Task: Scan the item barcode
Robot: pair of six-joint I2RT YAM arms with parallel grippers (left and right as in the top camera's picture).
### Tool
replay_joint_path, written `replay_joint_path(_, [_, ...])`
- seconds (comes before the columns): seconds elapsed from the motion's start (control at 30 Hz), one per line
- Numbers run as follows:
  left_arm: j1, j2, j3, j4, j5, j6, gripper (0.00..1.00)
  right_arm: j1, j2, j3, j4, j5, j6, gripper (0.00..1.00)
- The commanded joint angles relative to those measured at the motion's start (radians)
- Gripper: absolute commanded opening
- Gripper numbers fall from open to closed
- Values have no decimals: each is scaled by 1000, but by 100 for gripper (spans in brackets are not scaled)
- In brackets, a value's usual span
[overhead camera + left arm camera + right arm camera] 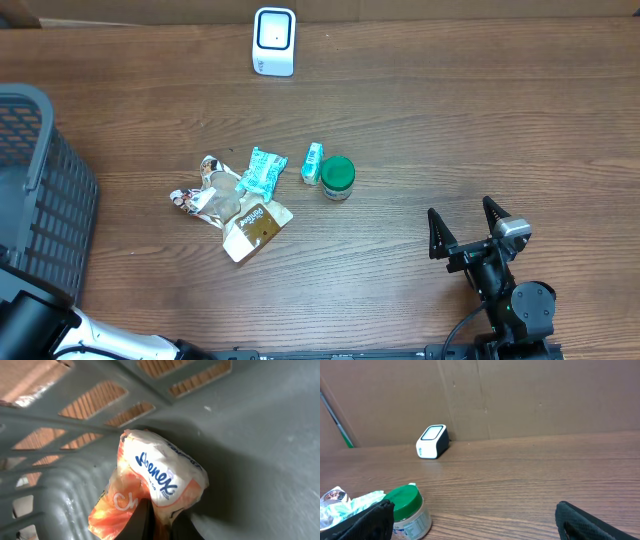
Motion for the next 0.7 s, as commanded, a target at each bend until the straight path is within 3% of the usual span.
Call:
replay_joint_path(0.0, [-22, -35, 0, -46, 231, -68, 4, -3, -7, -3, 4, 6, -2, 100])
replay_joint_path(0.13, [-87, -215, 104, -50, 526, -189, 4, -3, -7, -3, 4, 6, -2, 100])
replay_joint_path(0.37, [-274, -510, 264, -150, 713, -344, 4, -3, -7, -3, 4, 6, -2, 100])
replay_joint_path(0.5, [-487, -617, 261, -288, 743, -370, 4, -3, -7, -3, 4, 6, -2, 100])
replay_joint_path(0.6, [-804, -609, 216, -425, 689, -371, 4, -3, -7, -3, 4, 6, -2, 100])
replay_joint_path(0.67, [-949, -583, 166, -417, 671, -391, 4, -3, -7, -3, 4, 6, -2, 100])
